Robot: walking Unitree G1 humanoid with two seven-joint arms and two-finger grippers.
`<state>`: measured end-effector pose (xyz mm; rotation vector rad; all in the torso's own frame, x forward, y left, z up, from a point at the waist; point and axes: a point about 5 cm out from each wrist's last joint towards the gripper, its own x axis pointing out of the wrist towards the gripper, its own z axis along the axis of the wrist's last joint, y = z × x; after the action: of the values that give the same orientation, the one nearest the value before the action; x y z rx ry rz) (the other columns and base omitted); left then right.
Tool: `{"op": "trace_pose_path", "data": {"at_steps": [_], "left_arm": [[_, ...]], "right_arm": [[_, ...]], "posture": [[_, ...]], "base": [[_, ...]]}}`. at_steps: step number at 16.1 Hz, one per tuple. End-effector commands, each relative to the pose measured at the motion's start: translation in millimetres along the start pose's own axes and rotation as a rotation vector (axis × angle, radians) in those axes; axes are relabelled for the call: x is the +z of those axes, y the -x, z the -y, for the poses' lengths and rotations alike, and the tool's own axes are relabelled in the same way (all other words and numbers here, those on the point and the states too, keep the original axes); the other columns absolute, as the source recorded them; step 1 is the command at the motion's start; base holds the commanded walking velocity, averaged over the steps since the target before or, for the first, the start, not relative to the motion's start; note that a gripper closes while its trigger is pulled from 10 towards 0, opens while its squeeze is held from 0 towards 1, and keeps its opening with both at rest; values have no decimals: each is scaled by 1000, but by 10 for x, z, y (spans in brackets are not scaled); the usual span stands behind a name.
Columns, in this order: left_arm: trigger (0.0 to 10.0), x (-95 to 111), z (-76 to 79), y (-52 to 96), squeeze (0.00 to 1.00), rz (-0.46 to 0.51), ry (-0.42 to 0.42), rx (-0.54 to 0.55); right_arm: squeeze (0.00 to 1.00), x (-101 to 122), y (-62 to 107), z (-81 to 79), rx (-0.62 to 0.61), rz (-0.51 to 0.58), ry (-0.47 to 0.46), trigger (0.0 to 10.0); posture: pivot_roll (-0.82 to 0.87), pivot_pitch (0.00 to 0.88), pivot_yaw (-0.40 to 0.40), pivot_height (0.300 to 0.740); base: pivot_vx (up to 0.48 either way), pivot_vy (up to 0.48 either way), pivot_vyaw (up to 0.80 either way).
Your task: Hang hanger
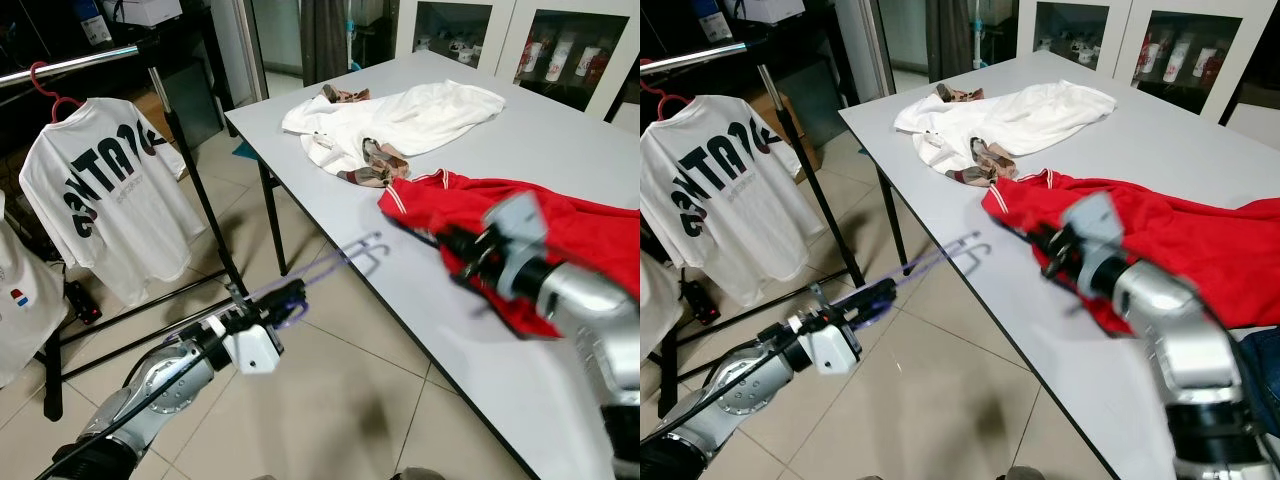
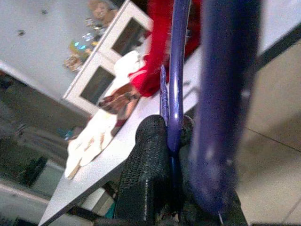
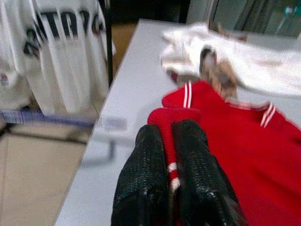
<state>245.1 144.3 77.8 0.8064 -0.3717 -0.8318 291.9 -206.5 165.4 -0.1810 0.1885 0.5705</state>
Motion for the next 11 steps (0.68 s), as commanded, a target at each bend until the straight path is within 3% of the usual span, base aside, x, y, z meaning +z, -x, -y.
{"op": "trace_pose_path", "data": {"at_steps": [1,3,6,11], "left_arm": [[10000,-24,-12,10,0,-3,-38,-58],[10000,-24,-25,12,0,4,-55,-81],[10000,30,-114,19,0,60,-140,-167],[10000,111,-288,120,0,134,-240,-248]], "right_arm": [[0,181,14,-12,41,91,-19,0],[0,256,38,-52,101,136,-29,0],[0,226,94,-175,244,138,39,0],[0,189,197,-204,362,149,90,0]], "posture": [[-120,0,104,736],[-119,0,105,736],[-116,0,103,736],[-110,0,104,736]], "base": [[0,0,0],[0,0,0],[0,0,0],[0,0,0]]}}
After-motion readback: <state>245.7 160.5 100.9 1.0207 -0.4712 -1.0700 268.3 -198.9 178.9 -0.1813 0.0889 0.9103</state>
